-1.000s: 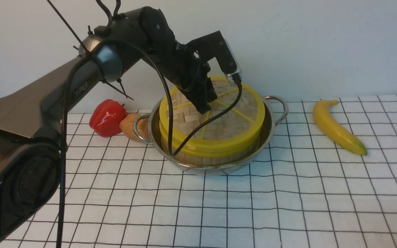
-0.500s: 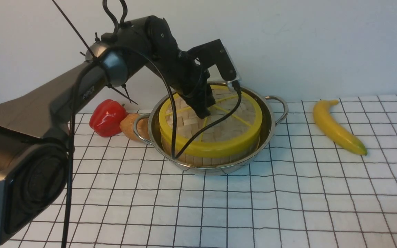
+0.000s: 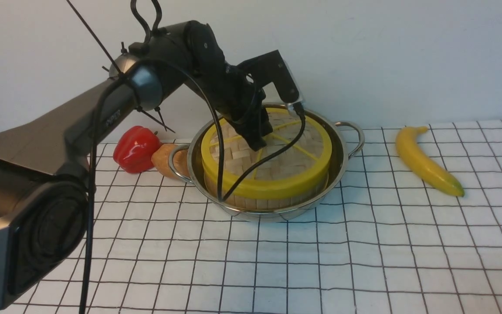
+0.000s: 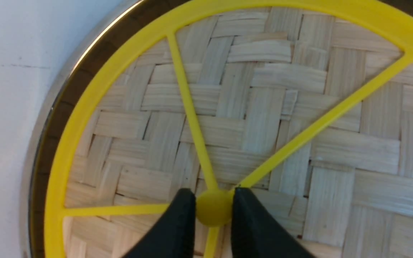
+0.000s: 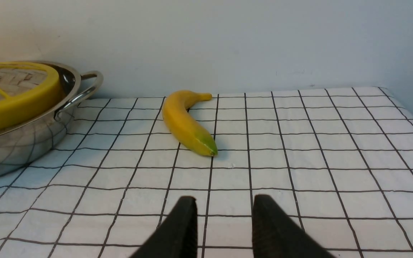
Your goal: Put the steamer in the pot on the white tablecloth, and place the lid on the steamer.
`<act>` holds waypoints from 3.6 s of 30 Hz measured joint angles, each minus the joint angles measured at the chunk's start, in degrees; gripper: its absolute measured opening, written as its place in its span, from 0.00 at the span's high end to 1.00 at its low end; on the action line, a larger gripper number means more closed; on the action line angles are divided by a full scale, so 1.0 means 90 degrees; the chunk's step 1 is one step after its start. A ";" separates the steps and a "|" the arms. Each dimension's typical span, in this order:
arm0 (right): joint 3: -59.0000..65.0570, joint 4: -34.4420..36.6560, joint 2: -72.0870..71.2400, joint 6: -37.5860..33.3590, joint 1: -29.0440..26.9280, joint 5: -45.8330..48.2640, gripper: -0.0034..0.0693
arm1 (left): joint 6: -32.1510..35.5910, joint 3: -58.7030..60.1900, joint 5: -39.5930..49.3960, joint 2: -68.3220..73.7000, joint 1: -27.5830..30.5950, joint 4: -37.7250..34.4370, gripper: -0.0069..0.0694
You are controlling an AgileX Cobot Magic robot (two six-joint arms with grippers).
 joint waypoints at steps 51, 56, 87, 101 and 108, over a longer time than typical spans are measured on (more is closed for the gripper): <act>0.0000 0.0000 0.0000 0.0000 0.0000 0.0000 0.62 | -0.3935 0.9119 -0.3959 -1.0546 0.1901 0.0363 0.69; 0.0000 0.0000 0.0000 0.0000 0.0000 -0.0001 0.62 | -0.4087 1.0805 -0.4032 -1.2250 0.2150 0.0346 0.68; 0.0000 0.0000 0.0000 0.0000 0.0000 -0.0001 0.62 | -0.4424 1.3217 -0.3852 -1.4234 0.2178 0.0594 0.62; 0.0000 0.0000 0.0000 0.0000 0.0000 -0.0006 0.62 | -0.4406 1.3217 -0.3842 -1.4501 0.2178 0.0618 0.60; 0.0000 0.0000 0.0000 0.0000 0.0000 -0.0006 0.62 | -0.4406 1.3217 -0.3842 -1.4501 0.2178 0.0618 0.59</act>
